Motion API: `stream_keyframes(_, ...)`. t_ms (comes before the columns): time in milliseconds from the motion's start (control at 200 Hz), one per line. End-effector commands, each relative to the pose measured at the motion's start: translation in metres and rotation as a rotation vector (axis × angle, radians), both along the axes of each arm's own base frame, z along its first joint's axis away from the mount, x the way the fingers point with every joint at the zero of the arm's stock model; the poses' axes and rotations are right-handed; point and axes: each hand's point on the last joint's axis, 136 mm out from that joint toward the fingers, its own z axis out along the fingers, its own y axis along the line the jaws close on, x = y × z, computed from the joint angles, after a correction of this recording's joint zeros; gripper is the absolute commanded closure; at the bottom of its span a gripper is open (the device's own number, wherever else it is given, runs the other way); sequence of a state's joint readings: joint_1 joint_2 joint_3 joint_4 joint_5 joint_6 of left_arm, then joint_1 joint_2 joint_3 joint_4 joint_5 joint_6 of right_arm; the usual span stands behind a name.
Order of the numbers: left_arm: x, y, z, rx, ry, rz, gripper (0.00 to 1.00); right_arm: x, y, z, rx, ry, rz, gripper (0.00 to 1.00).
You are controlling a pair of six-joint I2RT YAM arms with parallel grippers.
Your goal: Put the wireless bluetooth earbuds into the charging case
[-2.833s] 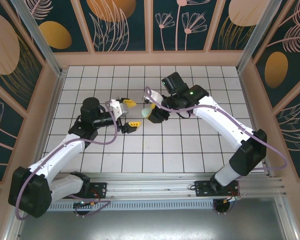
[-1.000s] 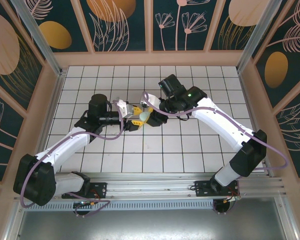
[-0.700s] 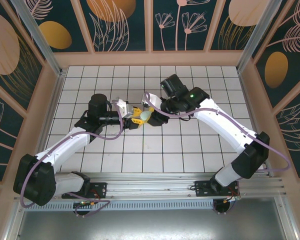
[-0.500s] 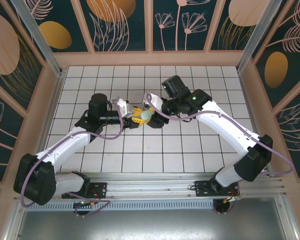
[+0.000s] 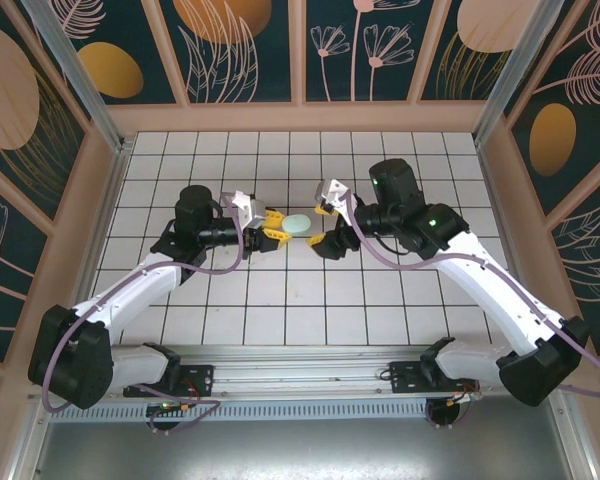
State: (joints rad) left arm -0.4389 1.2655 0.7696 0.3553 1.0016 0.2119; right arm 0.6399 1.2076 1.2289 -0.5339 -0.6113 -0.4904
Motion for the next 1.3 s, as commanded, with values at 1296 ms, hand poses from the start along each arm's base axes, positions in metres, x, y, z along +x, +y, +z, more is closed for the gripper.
stream_keyframes(1296, -0.005, -0.003, 0.013, -0.036, 0.016, -0.063, 0.84, 0.008, 0.022, -0.004, 0.069, 0.082, 0.098, 0.35)
